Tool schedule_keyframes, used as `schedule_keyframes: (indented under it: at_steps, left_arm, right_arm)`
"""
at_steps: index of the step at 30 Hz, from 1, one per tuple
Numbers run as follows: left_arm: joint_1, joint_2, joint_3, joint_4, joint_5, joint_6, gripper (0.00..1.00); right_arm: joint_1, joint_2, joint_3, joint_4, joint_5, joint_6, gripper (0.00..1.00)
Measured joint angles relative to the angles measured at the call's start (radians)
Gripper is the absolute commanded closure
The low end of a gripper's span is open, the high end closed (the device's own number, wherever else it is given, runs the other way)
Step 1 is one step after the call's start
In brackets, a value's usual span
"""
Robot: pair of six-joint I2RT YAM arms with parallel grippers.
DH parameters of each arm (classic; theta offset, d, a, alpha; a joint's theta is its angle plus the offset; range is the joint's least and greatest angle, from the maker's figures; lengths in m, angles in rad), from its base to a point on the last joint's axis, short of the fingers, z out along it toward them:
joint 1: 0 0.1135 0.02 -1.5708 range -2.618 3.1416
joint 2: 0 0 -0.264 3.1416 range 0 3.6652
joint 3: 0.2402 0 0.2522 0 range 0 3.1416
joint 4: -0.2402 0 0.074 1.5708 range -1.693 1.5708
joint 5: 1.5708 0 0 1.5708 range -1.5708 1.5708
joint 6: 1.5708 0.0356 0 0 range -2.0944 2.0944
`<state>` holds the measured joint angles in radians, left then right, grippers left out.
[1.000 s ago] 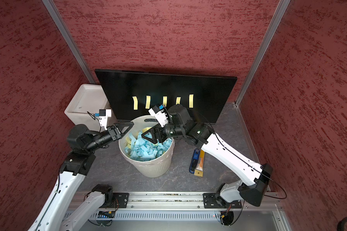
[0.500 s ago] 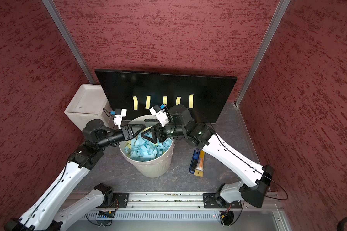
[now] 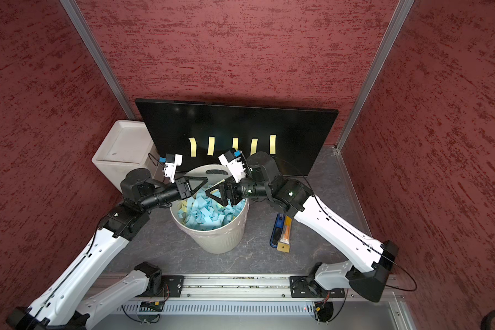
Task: Remove the sticky note from the monitor
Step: Place the sticky note in the trash bin.
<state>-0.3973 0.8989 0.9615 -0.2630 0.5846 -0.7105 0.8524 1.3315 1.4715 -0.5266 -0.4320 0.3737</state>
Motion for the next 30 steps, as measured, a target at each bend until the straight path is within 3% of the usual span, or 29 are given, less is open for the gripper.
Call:
schedule_keyframes:
  at_steps: [3,8,23,30]
  left_arm:
    - [-0.012,0.000,0.002,0.001,0.002,0.008,0.45]
    - [-0.040,0.000,0.024,-0.007,0.011,0.028,0.41]
    - [-0.082,0.077,0.053,-0.031,-0.013,0.053,0.63]
    - [-0.085,0.078,0.052,-0.030,-0.019,0.050,0.88]
  right_arm:
    - [-0.003,0.000,0.000,-0.003,0.029,-0.005,0.24]
    - [-0.007,0.000,0.000,-0.014,0.087,-0.012,0.24]
    - [-0.011,-0.002,0.000,-0.019,0.114,-0.014,0.24]
    - [-0.011,-0.023,-0.001,-0.018,0.114,-0.014,0.24]
